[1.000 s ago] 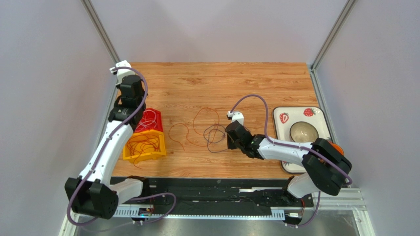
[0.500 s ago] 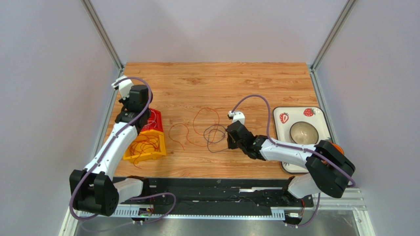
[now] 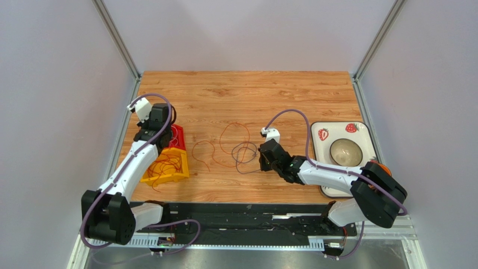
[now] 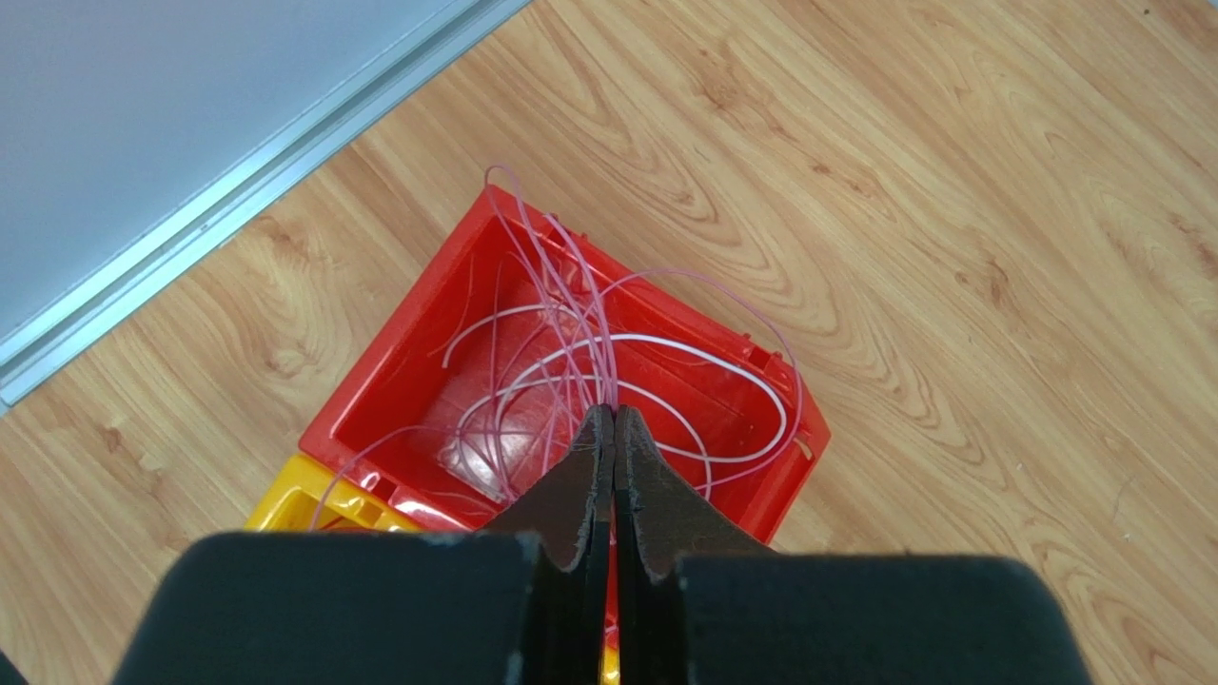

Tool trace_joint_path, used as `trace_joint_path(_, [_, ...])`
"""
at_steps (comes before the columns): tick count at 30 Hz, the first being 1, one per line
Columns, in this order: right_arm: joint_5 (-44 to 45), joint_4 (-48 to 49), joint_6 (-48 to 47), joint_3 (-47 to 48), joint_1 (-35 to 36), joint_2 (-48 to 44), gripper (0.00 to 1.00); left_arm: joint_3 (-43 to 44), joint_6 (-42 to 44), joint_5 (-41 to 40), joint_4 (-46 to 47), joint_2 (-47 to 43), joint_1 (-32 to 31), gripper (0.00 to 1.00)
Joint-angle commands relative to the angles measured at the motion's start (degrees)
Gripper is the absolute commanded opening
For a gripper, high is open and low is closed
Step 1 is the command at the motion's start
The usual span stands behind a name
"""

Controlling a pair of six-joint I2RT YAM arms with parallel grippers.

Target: Untangle the cables

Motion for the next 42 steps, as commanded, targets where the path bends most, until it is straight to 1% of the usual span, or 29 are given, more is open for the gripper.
trace_joint_path(1, [0.4,2.1,-0.5,-0.1,-0.1,-1.5,0.0,0.9,-3.0,0.2,-0.3,2.8,0.4,0.0])
trace_joint_path(5, [0.5,2.2,-0.3,-0.4,-0.1,-1.8,0.0,2.9,-3.9,-0.6,-1.5,6.4,0.4,0.0])
trace_joint_path(6, [0.5,3.7,-0.4,-0.4,-0.1,-1.8,0.0,2.9,-4.1,-0.9,-1.3,6.8,0.4,0.0])
trace_joint_path(8, [0.3,3.8,-0.4,-0.4,-0.1,-1.8,0.0,2.6,-3.2,-0.8,1.3,8.6,0.8,0.0])
trace_joint_path(11, [0.3,3.9,-0.5,-0.6,-0.1,-1.9,0.0,4.6,-3.3,0.4,1.9,11.7,2.1,0.0])
trace_joint_path(13, [0.3,4.0,-0.6,-0.7,-0.1,-1.9,0.0,7.6,-4.5,1.2,0.0,13.1,3.6,0.0])
trace_joint_path(16, [0.3,4.0,-0.5,-0.7,-0.1,-2.0,0.0,11.9,-4.0,1.1,-1.1,14.8,4.9,0.0])
trace_joint_path(22, [0.3,4.1,-0.5,-0.6,0.0,-1.8,0.0,17.3,0.4,1.7,2.3,18.0,6.5,0.0])
trace_joint_path(24, [0.2,4.0,-0.6,-0.6,-0.1,-1.7,0.0,20.6,1.4,1.6,1.9,19.3,6.9,0.0])
trace_joint_path(27, [0.2,4.1,-0.4,-0.7,-0.1,-1.8,0.0,22.3,1.8,1.2,1.8,20.8,7.0,0.0])
trace_joint_path(29, [0.2,4.1,-0.5,-0.7,-0.1,-1.8,0.0,21.5,1.8,1.5,3.7,21.0,7.2,0.0])
trace_joint_path(30, [0.3,4.0,-0.5,-0.6,-0.1,-1.7,0.0,21.0,2.8,2.6,6.2,21.0,7.5,0.0])
trace_joint_path(35, [-0.1,4.1,-0.6,-0.5,-0.1,-1.5,0.0,23.4,4.8,4.2,7.7,22.6,7.8,0.0])
trace_joint_path(36, [0.1,4.1,-0.6,-0.4,-0.1,-1.5,0.0,22.4,4.3,4.2,8.2,22.5,7.8,0.0])
trace_joint_path(38, [0.0,3.9,-0.5,-0.2,-0.1,-1.3,0.0,19.6,3.6,4.3,9.9,21.1,7.8,0.0])
trace_joint_path(39, [0.1,4.0,-0.6,-0.2,-0.1,-1.2,0.0,15.6,2.5,4.8,12.4,20.5,7.8,0.0])
trace_joint_path(41, [0.1,3.8,-0.6,-0.2,-0.1,-1.2,0.0,11.5,0.7,5.2,14.0,18.5,7.8,0.0])
trace_joint_path(42, [0.1,3.8,-0.6,-0.2,-0.1,-1.2,0.0,7.9,-1.3,5.2,14.8,17.7,7.8,0.0])
